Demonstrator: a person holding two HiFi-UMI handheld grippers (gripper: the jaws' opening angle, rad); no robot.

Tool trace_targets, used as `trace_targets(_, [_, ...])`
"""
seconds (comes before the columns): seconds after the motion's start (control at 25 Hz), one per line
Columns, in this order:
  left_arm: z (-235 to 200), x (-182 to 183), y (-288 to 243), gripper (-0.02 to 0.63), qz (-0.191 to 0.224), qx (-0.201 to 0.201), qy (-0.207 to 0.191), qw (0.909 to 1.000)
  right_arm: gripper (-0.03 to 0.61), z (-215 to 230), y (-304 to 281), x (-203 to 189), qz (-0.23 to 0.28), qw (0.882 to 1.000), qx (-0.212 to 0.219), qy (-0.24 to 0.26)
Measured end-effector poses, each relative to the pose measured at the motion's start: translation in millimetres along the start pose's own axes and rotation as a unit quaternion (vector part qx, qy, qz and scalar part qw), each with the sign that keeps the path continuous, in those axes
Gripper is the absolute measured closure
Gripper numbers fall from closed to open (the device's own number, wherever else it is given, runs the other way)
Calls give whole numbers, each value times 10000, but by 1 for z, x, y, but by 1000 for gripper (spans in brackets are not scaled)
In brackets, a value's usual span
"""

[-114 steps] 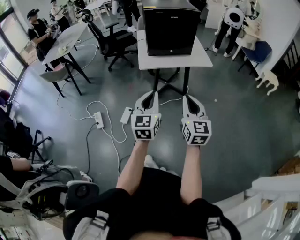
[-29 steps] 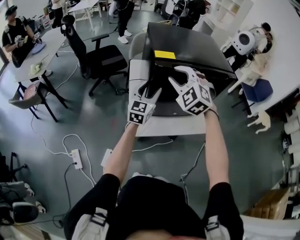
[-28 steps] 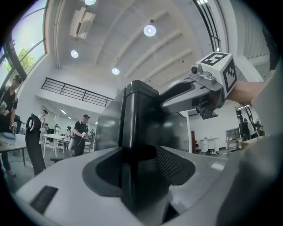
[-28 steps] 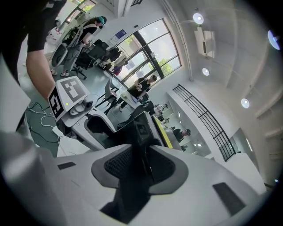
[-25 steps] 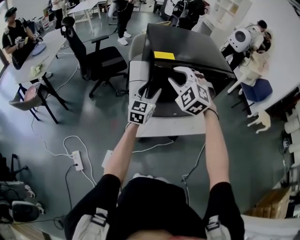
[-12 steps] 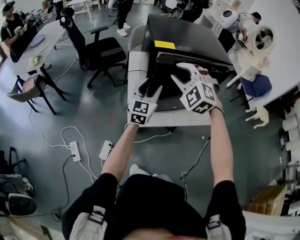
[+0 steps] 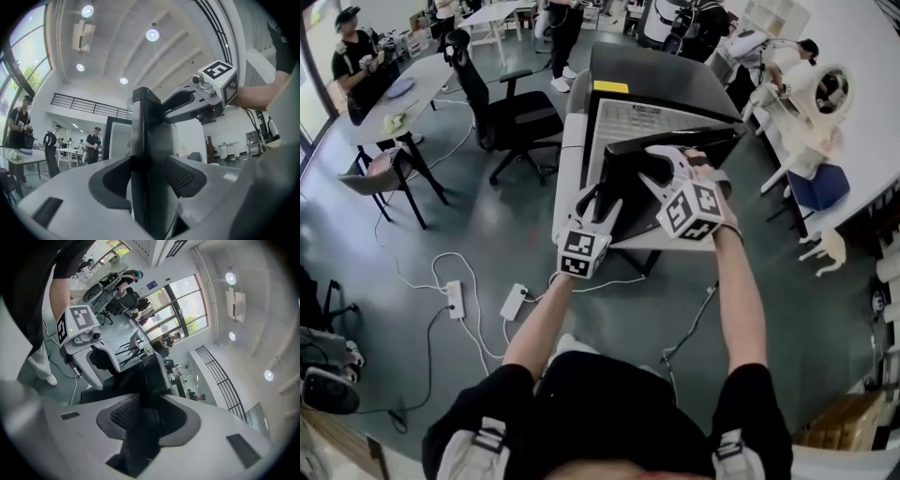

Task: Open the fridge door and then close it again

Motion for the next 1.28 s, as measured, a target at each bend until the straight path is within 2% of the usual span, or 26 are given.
trace_targets(0.32, [137, 7, 53, 400, -99, 445, -305, 9985, 465, -53, 113, -13, 546, 9975, 142, 420])
trace_targets(0.52, [234, 10, 63, 400, -224, 484, -377, 9979, 460, -76, 189, -40, 743, 9945, 347, 654])
trace_targets(0.68, [295, 12, 63, 400, -269, 142, -213, 9993, 459, -85, 237, -63, 719, 9936, 438, 748])
trace_targets(0.84, [341, 12, 52, 402, -474, -130, -268, 9984, 456, -89, 272, -87, 620, 9944, 347, 784])
trace_targets(1.08, [388, 1, 35, 403, -764, -628, -473, 9940, 454, -93, 306, -115, 418, 9959, 248, 764])
trace_targets(1.28, [407, 0, 22, 408, -884, -827, -505, 9914, 451, -91, 321, -130, 282, 9977, 22, 613])
Point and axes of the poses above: the fingertips, and each gripper's own axes: y backward along the fingers, z to its right, x out of its top, the point moved 4 cm from there along y, backward along the fingers, and after that the axes turned 9 degrees about z, right-handed, at the moved point
